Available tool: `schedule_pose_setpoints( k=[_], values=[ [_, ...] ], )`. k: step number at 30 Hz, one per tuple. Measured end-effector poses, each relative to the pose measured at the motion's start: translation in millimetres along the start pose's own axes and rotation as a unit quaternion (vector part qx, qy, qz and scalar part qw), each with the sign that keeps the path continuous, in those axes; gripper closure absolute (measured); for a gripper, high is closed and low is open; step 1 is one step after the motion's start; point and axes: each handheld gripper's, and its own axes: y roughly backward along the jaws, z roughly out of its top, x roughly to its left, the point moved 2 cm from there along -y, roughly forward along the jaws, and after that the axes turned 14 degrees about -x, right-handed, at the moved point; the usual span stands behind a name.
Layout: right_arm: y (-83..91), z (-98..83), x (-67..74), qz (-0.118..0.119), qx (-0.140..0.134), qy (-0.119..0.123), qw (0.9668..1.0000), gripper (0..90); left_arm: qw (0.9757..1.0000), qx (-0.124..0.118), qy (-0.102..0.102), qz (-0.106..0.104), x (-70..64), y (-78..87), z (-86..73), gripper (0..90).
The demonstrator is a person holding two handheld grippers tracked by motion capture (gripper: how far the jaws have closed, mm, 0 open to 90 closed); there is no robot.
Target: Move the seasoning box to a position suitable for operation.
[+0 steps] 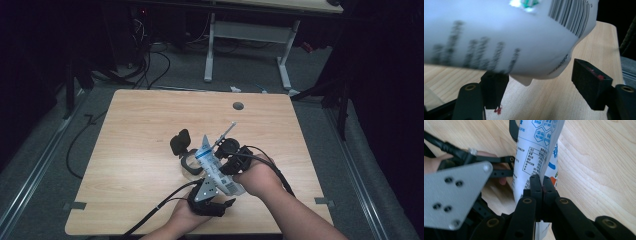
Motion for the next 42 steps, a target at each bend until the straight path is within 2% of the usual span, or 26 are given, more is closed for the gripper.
schedule_pose_setpoints(
  k=[4,7,11,13,29,32,42],
  values=[
    [-0.9,1.1,0.7,0.0,0.004,0.003,1.0,90.0,1.0,0.003,-0.003,0.006,0.8,-0.4,-0.8,35.2],
    [-0.9,1.5,1.3,0.0,0.003,0.002,1.0,90.0,0.9998,0.001,-0.013,0.012,0.5,0.3,-0.7,37.4],
    [-0.2,2.8,1.9,-0.001,0.006,0.002,1.0,90.0,0.9995,-0.003,-0.02,0.023,0.3,3.4,-0.5,44.8],
    [0.2,3.6,0.9,0.0,0.004,0.003,1.0,90.0,0.9995,-0.006,-0.019,0.026,0.1,4.7,-0.4,46.2],
    [-0.1,9.5,0.7,-0.001,0.008,0.008,0.9999,90.0,0.9992,-0.019,-0.018,0.03,-5.6,15.0,1.8,48.4],
    [-1.2,9.3,1.2,-0.004,0.015,0.011,0.9998,90.0,0.9991,-0.022,-0.024,0.028,-7.8,15.3,2.0,48.2],
    [-3.3,18.6,2.5,-0.004,0.015,0.018,0.9997,90.0,0.9986,-0.027,-0.026,0.039,-5.3,20.0,4.6,47.7]
  ],
)
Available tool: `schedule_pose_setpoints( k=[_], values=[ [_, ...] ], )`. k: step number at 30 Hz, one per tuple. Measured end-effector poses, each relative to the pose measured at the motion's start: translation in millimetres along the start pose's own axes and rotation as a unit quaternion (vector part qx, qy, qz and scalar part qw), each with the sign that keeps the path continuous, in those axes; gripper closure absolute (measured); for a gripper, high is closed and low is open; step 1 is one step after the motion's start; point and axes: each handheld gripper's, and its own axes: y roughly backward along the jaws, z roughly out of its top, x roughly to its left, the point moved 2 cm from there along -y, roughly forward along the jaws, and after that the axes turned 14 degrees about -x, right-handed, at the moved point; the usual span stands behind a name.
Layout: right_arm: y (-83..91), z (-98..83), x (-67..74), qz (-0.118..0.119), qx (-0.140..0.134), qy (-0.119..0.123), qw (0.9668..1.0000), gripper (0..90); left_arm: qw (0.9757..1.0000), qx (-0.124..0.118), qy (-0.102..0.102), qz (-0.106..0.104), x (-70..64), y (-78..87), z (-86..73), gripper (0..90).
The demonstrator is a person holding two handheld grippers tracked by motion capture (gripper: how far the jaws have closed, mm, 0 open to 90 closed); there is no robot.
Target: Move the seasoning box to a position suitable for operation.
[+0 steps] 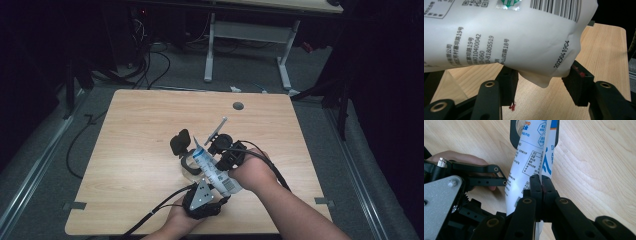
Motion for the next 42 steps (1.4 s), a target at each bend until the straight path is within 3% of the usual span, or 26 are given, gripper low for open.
schedule_pose_setpoints(
  k=[7,42],
  values=[
    [-2.4,4.9,3.8,-0.001,0.002,0.012,0.9999,90.0,1.0,0.0,-0.007,0.003,0.1,3.7,0.0,47.3],
    [-5.7,16.7,3.7,-0.002,0.007,0.022,0.9997,90.0,0.9999,-0.01,0.003,0.008,4.0,6.8,5.1,47.6]
  ],
)
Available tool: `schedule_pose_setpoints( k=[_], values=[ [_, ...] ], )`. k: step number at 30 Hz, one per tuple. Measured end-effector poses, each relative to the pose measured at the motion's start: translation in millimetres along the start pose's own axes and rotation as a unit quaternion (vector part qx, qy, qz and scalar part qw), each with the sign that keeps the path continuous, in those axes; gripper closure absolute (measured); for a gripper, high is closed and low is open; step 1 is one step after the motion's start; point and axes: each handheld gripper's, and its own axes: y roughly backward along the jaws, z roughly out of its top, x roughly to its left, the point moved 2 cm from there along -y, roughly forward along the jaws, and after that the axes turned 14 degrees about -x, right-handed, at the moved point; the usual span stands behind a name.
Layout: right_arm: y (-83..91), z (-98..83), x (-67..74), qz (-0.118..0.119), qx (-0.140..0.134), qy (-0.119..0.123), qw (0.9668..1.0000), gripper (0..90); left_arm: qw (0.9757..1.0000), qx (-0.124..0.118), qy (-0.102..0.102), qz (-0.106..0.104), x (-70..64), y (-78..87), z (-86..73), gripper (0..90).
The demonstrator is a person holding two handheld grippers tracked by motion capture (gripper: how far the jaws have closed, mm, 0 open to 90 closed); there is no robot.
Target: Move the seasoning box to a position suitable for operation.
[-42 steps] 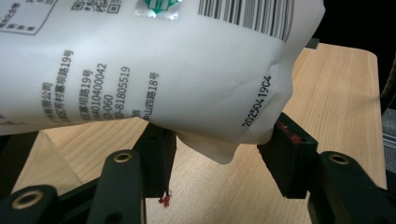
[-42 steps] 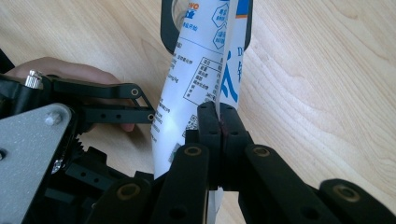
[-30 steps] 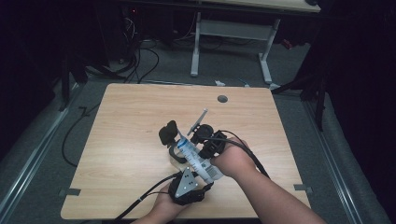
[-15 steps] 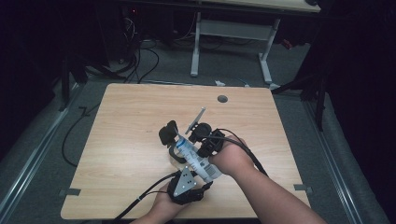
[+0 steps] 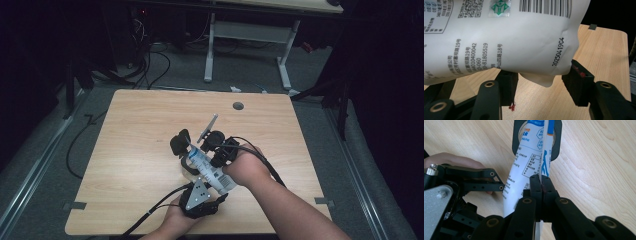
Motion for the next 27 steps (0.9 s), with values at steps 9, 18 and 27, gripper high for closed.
schedule_pose_setpoints(
  k=[9,18,27],
  values=[
    [-0.9,1.6,0.3,-0.003,0.001,0.003,1.0,90.0,1.0,-0.003,-0.001,0.002,-0.9,1.2,1.3,47.6],
    [1.4,3.7,0.0,-0.008,0.002,0.008,0.9999,90.0,1.0,-0.007,-0.003,0.004,-1.9,0.9,5.8,47.6],
    [3.1,5.8,-1.3,-0.007,0.001,0.008,0.9999,90.0,0.9999,-0.007,-0.008,0.006,-0.9,1.0,8.4,47.6]
  ],
)
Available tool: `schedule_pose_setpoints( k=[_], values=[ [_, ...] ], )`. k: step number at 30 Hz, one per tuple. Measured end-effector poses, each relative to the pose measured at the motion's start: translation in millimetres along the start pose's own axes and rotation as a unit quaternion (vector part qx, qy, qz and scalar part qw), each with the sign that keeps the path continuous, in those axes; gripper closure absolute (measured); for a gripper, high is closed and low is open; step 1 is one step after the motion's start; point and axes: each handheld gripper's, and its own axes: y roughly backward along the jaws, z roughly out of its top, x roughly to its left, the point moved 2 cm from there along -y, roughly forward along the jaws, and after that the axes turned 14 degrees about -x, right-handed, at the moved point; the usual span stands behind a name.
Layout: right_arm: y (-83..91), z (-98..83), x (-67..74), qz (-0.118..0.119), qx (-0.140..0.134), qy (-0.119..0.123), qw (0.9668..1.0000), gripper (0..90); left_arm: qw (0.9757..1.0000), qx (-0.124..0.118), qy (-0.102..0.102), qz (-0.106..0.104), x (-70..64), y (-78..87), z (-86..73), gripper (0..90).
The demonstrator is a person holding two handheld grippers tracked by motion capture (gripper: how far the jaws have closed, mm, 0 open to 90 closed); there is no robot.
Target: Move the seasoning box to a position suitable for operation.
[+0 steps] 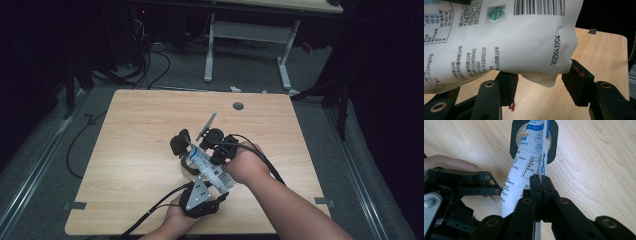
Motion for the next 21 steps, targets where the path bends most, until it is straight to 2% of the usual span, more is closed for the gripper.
schedule_pose_setpoints(
  k=[21],
  values=[
    [2.1,3.6,0.8,0.003,0.008,0.001,1.0,90.0,0.9999,-0.007,-0.007,0.002,-0.7,0.7,1.1,48.0]
  ],
)
